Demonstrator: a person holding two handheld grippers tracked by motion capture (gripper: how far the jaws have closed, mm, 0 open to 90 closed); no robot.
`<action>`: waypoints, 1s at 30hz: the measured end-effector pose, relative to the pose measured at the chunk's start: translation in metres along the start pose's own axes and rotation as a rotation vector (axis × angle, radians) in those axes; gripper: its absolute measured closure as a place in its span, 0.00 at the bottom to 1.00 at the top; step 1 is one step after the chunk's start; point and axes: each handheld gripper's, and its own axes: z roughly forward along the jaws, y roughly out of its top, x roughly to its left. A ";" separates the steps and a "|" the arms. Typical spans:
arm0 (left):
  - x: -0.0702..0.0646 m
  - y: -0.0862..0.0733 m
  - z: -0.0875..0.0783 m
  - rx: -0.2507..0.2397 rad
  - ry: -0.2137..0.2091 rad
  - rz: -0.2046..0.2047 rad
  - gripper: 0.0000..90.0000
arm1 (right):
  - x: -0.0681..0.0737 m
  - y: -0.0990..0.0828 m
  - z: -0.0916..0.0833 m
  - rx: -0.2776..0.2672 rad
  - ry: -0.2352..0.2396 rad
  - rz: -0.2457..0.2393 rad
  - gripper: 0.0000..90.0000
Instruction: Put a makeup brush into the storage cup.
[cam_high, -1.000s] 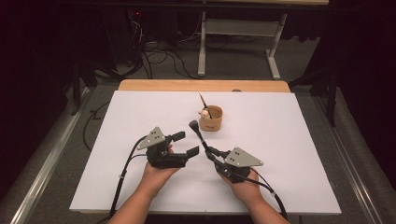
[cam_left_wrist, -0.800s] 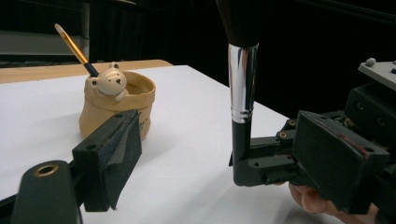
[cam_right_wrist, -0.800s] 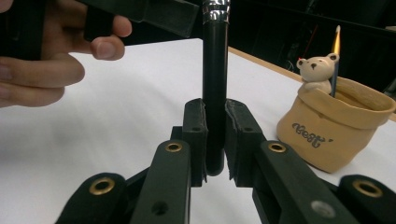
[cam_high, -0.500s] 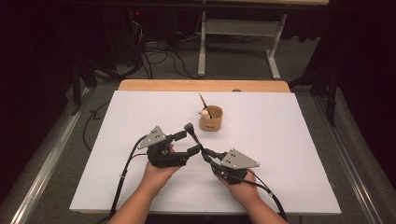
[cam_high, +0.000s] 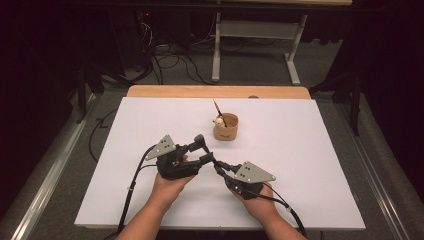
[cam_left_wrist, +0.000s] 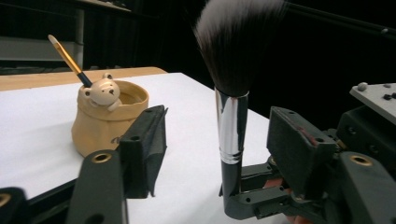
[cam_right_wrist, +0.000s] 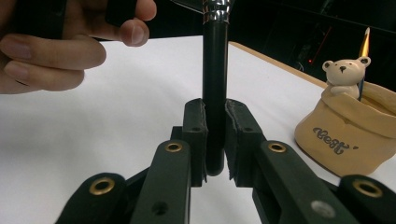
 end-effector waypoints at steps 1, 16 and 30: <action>0.000 0.000 0.000 -0.003 -0.007 -0.005 0.45 | 0.000 0.000 0.000 0.000 0.000 0.000 0.91; 0.000 -0.001 -0.001 -0.005 -0.032 0.017 0.71 | 0.000 -0.001 0.001 0.005 -0.004 -0.004 0.91; 0.001 -0.001 -0.003 -0.015 -0.059 0.023 0.86 | 0.000 0.000 0.002 0.001 0.002 -0.024 0.90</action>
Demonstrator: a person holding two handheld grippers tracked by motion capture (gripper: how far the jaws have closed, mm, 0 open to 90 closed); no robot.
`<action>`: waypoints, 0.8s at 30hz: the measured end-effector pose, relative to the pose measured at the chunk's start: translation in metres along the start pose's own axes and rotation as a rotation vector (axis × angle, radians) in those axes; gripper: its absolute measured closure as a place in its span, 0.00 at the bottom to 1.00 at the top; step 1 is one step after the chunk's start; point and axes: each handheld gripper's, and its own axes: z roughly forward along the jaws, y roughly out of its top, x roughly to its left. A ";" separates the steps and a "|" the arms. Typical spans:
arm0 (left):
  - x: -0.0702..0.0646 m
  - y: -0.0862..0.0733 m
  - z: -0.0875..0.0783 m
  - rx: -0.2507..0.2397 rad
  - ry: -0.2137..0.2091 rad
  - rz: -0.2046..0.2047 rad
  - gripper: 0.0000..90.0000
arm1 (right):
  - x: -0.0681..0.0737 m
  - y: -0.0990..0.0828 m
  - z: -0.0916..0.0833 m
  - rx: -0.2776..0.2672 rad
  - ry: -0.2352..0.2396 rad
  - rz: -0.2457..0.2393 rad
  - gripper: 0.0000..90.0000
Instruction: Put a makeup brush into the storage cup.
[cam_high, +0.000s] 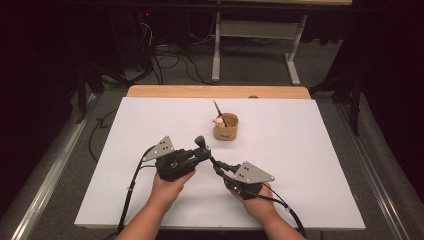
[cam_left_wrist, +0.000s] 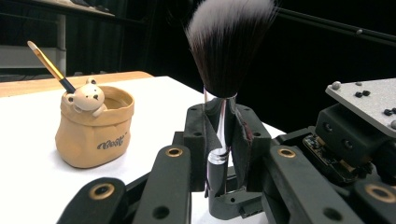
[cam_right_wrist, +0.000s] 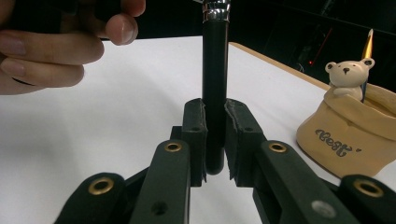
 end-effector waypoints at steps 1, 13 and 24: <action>0.000 0.000 0.000 0.002 -0.002 -0.001 0.86 | 0.000 0.000 0.000 0.005 -0.002 0.000 0.90; 0.001 -0.001 -0.002 0.004 0.011 0.001 0.86 | 0.001 0.002 0.001 -0.006 0.015 0.041 0.69; -0.002 -0.003 -0.001 0.022 0.035 0.037 0.86 | -0.002 0.006 -0.002 -0.022 0.015 0.087 0.56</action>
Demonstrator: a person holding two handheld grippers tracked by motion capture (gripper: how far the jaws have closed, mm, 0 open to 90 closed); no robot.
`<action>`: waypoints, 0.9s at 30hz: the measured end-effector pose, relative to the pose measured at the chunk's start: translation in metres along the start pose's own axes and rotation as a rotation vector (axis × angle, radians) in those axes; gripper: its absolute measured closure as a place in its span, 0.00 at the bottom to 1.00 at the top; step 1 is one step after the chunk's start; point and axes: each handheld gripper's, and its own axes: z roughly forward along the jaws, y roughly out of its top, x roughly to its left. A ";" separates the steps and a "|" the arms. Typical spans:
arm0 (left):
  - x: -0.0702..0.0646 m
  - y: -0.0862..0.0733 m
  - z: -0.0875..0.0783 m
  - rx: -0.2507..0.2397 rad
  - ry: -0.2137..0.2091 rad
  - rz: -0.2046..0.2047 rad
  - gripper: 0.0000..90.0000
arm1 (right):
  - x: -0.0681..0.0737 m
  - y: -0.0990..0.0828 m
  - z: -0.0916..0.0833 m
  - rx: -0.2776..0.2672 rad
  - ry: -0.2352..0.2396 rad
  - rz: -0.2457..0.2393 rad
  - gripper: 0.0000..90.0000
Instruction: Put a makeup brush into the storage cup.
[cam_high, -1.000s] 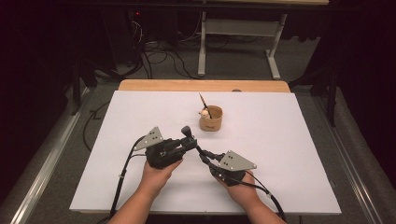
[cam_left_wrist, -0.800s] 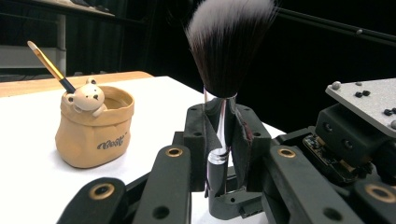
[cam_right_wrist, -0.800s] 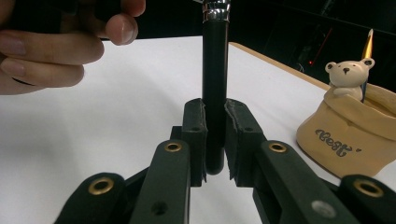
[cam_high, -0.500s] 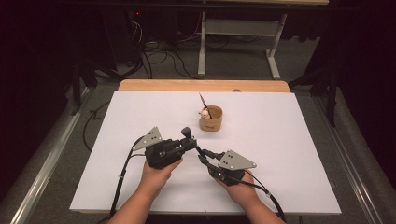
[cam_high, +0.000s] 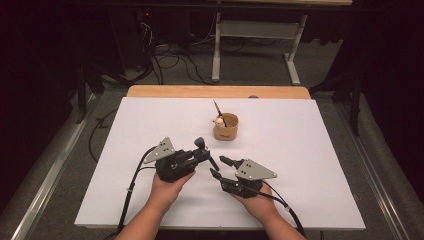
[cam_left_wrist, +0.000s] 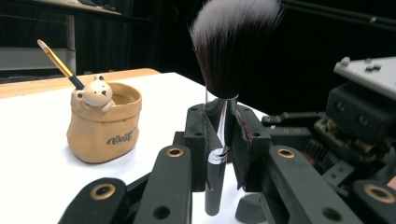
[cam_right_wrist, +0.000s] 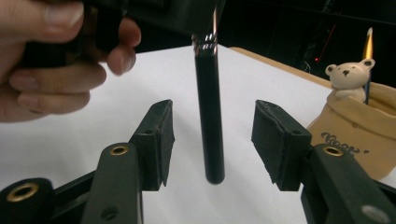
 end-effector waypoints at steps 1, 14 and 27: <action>0.000 0.000 0.000 0.005 0.000 0.005 0.86 | -0.001 0.001 -0.001 -0.003 -0.003 -0.004 0.56; -0.004 -0.002 0.003 0.016 -0.001 0.018 0.86 | 0.002 0.006 0.001 -0.014 -0.028 0.003 0.60; -0.012 -0.006 0.009 0.037 -0.017 0.037 0.86 | 0.005 0.010 0.001 -0.002 -0.047 -0.022 0.72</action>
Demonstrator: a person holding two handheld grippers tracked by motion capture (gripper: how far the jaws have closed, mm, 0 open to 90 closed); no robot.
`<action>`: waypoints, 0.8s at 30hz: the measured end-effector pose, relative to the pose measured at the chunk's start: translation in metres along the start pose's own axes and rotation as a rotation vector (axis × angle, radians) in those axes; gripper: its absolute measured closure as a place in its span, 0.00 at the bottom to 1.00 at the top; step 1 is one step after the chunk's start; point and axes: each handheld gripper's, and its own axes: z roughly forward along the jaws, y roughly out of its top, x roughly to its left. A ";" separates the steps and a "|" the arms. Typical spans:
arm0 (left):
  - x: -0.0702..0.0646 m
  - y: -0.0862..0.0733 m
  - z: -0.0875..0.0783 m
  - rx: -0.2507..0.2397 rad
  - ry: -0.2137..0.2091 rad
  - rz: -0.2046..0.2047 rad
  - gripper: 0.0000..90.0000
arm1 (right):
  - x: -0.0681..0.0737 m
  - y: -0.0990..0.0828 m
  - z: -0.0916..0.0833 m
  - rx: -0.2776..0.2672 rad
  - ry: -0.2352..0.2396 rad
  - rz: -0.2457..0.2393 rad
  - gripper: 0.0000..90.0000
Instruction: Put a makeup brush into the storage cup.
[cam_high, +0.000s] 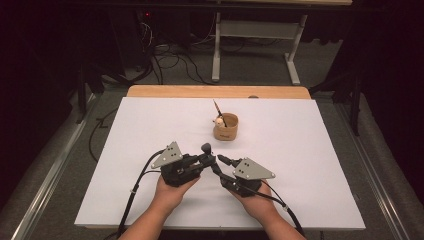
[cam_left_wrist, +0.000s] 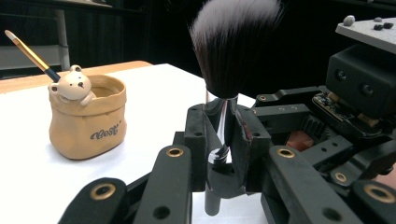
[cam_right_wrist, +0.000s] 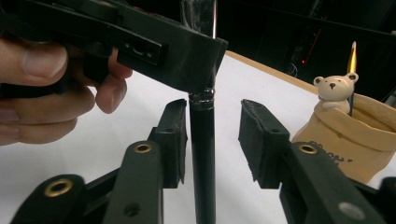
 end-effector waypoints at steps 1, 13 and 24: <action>0.000 0.000 0.000 -0.001 0.000 0.000 0.86 | 0.000 0.000 -0.001 0.008 -0.005 -0.002 0.73; -0.001 -0.001 0.001 0.005 0.002 0.006 0.86 | -0.001 0.000 -0.001 0.011 0.027 -0.007 0.83; 0.000 -0.001 0.001 0.006 0.002 0.006 0.86 | 0.000 0.000 0.000 0.013 0.029 -0.010 0.88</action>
